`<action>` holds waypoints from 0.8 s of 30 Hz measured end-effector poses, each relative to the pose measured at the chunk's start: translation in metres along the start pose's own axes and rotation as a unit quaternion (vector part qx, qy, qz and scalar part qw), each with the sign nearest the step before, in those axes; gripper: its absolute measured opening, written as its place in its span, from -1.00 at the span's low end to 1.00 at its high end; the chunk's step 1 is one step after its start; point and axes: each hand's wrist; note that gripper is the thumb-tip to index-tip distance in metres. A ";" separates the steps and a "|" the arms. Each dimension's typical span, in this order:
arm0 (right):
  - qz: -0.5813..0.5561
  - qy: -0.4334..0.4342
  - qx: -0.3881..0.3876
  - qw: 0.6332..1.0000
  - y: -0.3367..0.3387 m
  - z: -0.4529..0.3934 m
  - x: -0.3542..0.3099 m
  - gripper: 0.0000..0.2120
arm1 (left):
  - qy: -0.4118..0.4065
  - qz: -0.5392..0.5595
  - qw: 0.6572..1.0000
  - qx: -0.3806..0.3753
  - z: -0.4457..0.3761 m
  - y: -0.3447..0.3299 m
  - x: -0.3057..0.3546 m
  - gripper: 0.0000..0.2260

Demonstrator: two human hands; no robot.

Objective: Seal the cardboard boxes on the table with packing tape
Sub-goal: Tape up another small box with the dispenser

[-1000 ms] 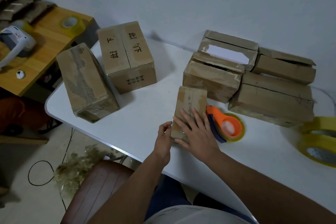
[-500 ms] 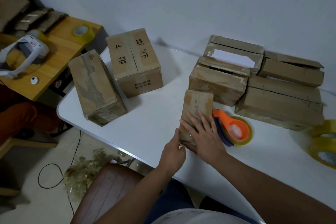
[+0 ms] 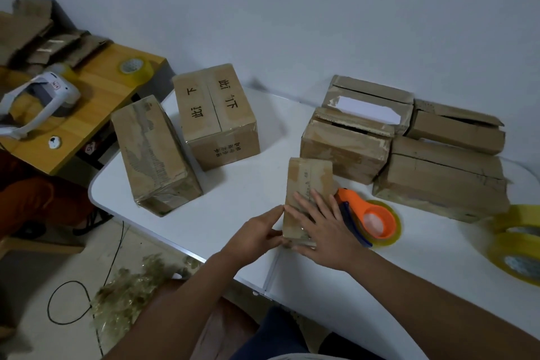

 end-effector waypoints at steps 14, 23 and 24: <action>-0.533 -0.378 -0.082 0.752 0.018 -0.060 -0.038 -0.48 | -0.047 -0.263 0.958 0.099 -0.021 0.013 0.002 -0.43; -0.382 -0.435 0.098 0.810 0.004 -0.026 0.008 -0.79 | 0.008 -0.376 0.912 0.161 -0.059 0.031 -0.022 -0.25; -0.343 -0.472 0.128 0.802 0.002 -0.018 0.019 -0.86 | -0.001 -0.369 0.914 0.170 -0.064 0.028 -0.022 -0.24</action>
Point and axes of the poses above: each hand's wrist, its own z-axis away from the middle knuckle, its own y-axis out of the back of the hand, x = y × z, and after that the axes turned 15 degrees about x, right-handed
